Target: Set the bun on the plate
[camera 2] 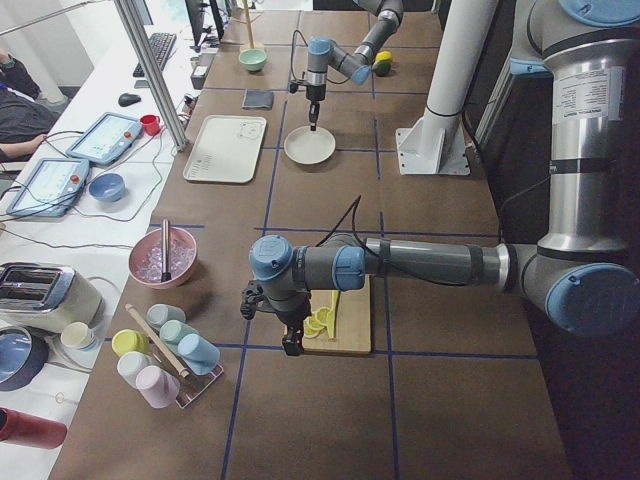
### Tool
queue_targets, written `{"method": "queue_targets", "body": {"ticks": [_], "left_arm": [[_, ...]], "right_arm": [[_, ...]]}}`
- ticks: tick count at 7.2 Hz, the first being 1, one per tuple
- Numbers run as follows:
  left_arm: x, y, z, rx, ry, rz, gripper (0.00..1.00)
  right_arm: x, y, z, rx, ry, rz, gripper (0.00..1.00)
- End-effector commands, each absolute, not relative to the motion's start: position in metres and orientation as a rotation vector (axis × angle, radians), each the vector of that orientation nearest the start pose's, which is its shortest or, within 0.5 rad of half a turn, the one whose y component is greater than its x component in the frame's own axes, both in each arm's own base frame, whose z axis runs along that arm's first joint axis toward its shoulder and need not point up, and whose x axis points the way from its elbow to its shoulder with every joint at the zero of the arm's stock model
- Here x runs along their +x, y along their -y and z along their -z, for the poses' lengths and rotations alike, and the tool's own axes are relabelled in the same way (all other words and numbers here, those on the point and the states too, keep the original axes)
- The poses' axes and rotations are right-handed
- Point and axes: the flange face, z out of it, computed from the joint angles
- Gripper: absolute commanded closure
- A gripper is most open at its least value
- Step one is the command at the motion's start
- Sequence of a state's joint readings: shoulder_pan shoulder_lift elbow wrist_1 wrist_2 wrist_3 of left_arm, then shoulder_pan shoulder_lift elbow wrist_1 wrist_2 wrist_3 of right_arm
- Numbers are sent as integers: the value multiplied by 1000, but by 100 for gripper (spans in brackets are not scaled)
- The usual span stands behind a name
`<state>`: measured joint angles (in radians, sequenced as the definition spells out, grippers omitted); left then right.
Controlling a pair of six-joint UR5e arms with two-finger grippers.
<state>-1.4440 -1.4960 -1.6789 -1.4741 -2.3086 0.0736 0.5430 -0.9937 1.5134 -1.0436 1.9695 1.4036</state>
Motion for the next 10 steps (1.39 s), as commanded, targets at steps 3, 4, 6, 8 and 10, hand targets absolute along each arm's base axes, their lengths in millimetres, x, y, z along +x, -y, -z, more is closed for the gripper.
{"method": "queue_targets", "body": {"ticks": [3, 4, 6, 8, 10], "left_arm": [[-3, 460, -654, -87, -736, -176, 0], [0, 460, -655, -91, -736, -181, 0], [0, 460, -654, -89, -736, -180, 0], [3, 460, -654, -92, -736, -187, 0], [35, 459, -655, -123, -731, -249, 0]], "right_arm": [[-530, 464, -283, 52, 1085, -170, 0], [-495, 477, -296, 12, 1014, -209, 0], [-449, 496, -286, 66, 902, -114, 0], [-360, 550, -302, 97, 889, 5, 0], [-237, 580, -390, 161, 860, 173, 0]]}}
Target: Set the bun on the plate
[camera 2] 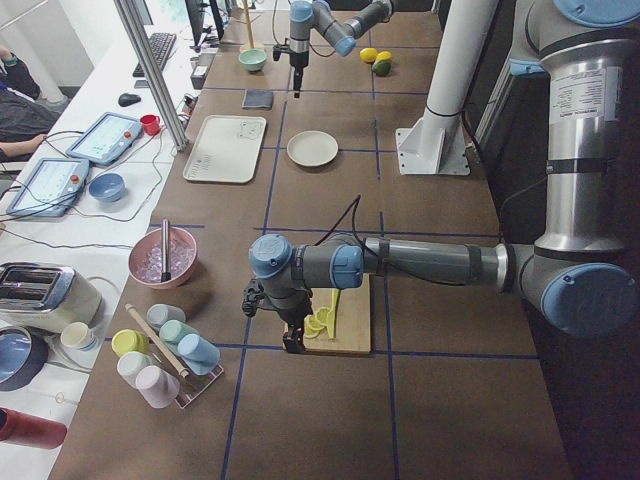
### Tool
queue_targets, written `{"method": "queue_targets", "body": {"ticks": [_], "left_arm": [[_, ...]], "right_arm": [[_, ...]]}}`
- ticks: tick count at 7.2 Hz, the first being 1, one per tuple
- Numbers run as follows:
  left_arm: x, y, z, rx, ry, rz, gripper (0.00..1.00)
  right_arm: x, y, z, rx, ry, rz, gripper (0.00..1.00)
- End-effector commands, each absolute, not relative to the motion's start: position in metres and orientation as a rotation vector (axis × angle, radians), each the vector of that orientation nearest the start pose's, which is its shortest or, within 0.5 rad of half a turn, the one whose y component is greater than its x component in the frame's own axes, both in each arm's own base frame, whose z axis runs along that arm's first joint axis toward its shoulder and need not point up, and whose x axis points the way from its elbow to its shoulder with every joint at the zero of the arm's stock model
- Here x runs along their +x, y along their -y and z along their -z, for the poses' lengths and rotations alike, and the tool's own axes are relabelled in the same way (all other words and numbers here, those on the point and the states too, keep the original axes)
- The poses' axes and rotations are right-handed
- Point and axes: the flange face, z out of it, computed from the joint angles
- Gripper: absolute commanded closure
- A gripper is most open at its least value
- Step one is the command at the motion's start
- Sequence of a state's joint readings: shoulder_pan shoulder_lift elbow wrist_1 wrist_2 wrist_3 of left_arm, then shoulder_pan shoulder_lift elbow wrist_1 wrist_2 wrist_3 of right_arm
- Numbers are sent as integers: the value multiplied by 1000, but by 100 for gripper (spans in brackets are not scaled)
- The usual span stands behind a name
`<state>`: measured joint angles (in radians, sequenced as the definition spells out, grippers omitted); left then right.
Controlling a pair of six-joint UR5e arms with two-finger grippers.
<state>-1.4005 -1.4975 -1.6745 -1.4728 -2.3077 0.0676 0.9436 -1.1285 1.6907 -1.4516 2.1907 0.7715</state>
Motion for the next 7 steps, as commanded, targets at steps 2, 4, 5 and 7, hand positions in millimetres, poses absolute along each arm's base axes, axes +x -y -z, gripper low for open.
{"method": "queue_targets", "body": {"ticks": [2, 4, 5, 7], "left_arm": [[40, 460, -651, -118, -731, -260, 0], [40, 463, -636, -85, -736, -277, 0], [40, 465, -631, -74, -735, -283, 0], [36, 462, -605, -11, -739, -318, 0]], "right_arm": [[-112, 565, -489, 203, 821, 280, 0], [-10, 517, -577, 227, 763, 339, 0], [27, 484, -614, 202, 751, 317, 0], [68, 437, -650, 155, 752, 202, 0]]}}
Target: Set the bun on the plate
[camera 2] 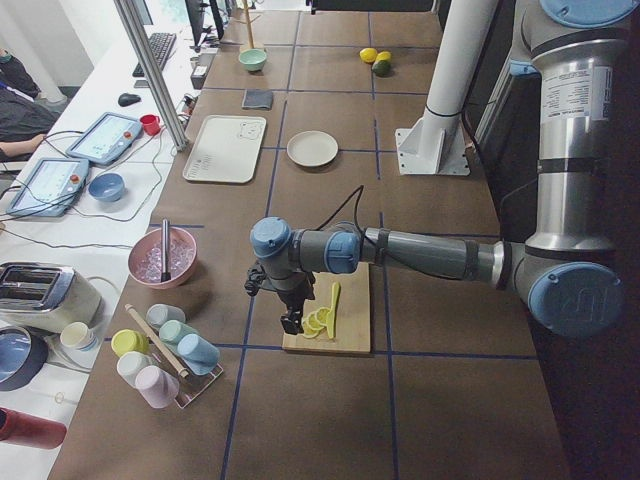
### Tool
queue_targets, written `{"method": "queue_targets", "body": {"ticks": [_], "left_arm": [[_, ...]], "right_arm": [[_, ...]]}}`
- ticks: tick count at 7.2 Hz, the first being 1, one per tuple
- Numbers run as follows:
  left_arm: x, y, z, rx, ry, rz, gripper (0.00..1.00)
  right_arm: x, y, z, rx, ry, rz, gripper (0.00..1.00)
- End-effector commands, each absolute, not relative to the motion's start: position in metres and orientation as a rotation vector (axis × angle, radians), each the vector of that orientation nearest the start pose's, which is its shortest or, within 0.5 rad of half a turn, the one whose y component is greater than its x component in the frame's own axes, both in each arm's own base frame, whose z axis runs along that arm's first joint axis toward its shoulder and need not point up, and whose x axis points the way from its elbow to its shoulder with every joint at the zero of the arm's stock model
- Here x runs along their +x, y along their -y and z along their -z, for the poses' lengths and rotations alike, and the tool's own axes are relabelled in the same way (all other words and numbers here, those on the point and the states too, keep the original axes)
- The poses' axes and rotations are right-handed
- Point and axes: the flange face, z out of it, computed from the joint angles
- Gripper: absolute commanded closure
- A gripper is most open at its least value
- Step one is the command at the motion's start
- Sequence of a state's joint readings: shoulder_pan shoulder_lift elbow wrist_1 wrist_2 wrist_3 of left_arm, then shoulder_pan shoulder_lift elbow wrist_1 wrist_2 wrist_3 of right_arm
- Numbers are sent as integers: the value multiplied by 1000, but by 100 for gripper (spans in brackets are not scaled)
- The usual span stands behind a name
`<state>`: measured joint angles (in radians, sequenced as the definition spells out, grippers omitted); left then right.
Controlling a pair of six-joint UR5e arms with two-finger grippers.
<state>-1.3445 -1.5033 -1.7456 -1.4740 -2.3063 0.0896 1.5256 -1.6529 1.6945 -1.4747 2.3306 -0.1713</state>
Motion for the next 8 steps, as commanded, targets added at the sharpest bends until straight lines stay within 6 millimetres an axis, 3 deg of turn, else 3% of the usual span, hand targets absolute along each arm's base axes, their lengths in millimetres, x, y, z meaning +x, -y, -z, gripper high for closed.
{"method": "queue_targets", "body": {"ticks": [1, 2, 3, 4, 5, 6, 7, 8], "left_arm": [[38, 472, -587, 25, -737, -322, 0], [40, 498, -555, 75, -734, -285, 0], [41, 506, -546, 76, -727, -239, 0], [46, 526, -524, 97, -732, -206, 0], [48, 528, -525, 83, -735, -178, 0], [52, 530, -514, 110, -741, -194, 0], [75, 529, -502, 168, -754, -259, 0], [118, 521, -504, 139, -765, -305, 0]], "right_arm": [[68, 433, -647, 152, 751, 189, 0], [68, 433, -647, 152, 757, 185, 0], [68, 430, -651, 145, 749, 181, 0], [67, 421, -652, 143, 761, 178, 0], [67, 420, -650, 146, 760, 182, 0], [67, 420, -650, 146, 760, 180, 0], [67, 420, -650, 146, 760, 180, 0], [67, 420, -652, 145, 757, 181, 0]]}}
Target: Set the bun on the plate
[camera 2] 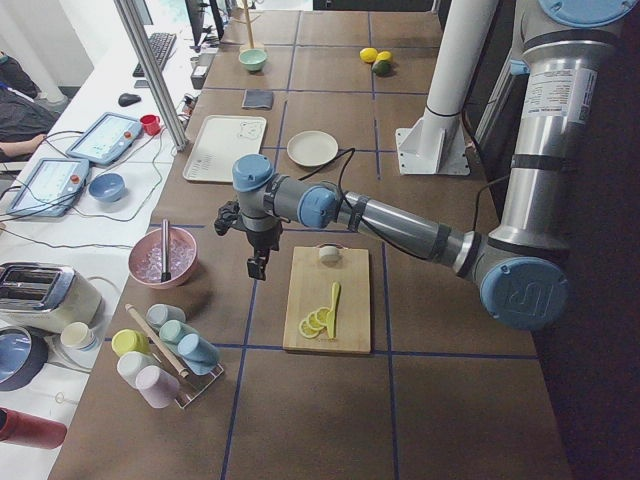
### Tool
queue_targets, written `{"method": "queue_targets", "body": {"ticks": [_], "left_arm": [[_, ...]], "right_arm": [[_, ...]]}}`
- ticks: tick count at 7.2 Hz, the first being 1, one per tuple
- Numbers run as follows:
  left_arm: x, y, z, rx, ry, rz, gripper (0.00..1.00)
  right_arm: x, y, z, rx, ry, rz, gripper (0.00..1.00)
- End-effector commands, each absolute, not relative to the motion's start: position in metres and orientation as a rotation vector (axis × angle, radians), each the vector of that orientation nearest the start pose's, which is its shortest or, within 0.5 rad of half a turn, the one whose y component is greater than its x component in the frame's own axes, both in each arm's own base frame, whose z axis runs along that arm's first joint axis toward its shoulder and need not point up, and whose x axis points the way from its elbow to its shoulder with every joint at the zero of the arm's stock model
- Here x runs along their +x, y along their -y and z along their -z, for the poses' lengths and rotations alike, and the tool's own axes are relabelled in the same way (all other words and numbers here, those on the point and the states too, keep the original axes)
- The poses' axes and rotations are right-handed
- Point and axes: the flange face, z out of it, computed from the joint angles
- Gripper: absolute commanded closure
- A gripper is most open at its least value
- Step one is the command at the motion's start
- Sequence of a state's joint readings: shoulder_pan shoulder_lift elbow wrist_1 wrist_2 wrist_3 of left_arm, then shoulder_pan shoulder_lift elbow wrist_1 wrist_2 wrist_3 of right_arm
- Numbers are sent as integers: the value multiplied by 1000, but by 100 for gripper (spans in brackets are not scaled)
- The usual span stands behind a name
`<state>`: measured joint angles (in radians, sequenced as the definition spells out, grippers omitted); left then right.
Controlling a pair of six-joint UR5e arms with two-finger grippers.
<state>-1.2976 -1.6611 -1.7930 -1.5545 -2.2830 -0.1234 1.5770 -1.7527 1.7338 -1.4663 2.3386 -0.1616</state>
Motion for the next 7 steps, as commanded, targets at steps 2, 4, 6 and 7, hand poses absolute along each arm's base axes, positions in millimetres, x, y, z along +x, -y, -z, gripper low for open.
{"method": "queue_targets", "body": {"ticks": [2, 4, 6, 7], "left_arm": [[167, 499, -508, 58, -786, -158, 0], [224, 457, -526, 99, -812, -68, 0], [260, 430, -528, 65, -829, -27, 0], [265, 422, -534, 62, -815, -34, 0]], "right_arm": [[67, 421, -650, 147, 761, 181, 0], [67, 421, -651, 144, 760, 180, 0], [67, 421, -650, 147, 761, 179, 0], [66, 421, -650, 147, 763, 179, 0]]}}
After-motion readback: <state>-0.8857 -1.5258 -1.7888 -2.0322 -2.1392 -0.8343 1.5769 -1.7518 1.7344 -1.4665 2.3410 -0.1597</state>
